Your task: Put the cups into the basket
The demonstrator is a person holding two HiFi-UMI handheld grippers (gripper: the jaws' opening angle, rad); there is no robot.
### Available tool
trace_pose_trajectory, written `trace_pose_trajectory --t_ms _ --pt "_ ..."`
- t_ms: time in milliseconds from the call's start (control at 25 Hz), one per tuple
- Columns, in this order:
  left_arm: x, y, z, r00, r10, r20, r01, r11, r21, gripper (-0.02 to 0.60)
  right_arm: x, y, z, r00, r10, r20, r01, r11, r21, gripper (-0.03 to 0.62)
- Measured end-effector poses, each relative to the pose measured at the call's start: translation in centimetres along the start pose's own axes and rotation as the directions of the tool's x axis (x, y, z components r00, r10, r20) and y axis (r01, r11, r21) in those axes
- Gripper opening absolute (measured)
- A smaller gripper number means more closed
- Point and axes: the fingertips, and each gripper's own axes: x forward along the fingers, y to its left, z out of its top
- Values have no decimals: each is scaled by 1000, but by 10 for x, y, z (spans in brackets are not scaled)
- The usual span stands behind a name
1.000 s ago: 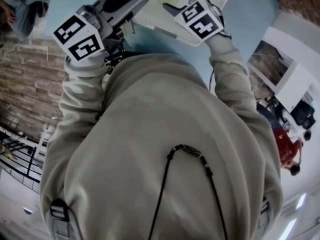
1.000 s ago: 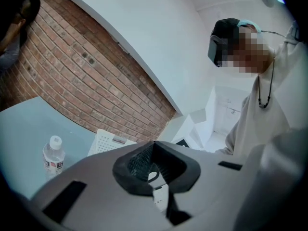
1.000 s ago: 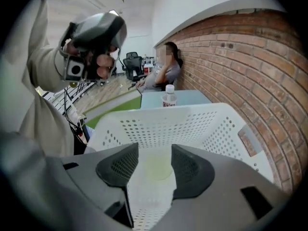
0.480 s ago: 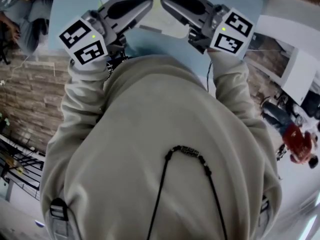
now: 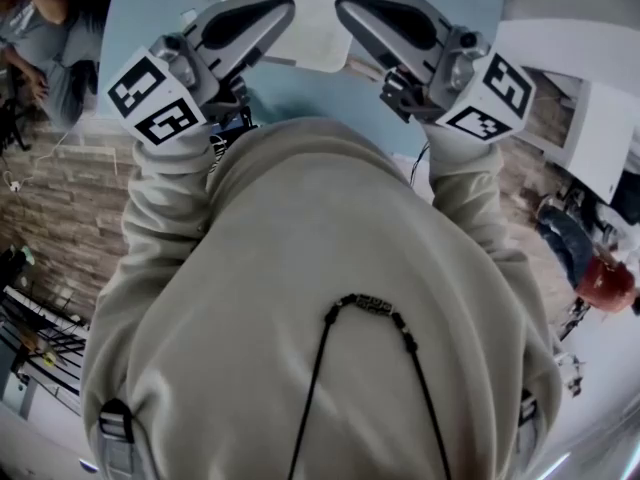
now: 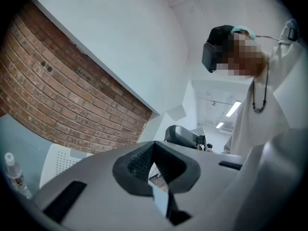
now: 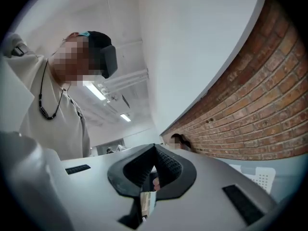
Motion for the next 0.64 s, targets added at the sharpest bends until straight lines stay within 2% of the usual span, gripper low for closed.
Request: trace_pose_trajectory --t_ms 200,360,480,640 --pt "-2 6 -4 1000 18 -2 -17 1000 6 -3 -1 -7 -8 1000 4 2 -4 999 34 11" --pt "-5 10 -5 998 69 4 -69 998 5 -3 -1 -12 -17 999 41 -22 -40 997 67 11" --pt "5 -8 -5 995 97 14 -98 995 18 -3 -18 -9 -20 997 70 -40 -66 993 97 11" --pt "14 -36 -1 993 118 20 -119 992 33 -3 -39 9 -8 994 101 -43 -97 991 87 11"
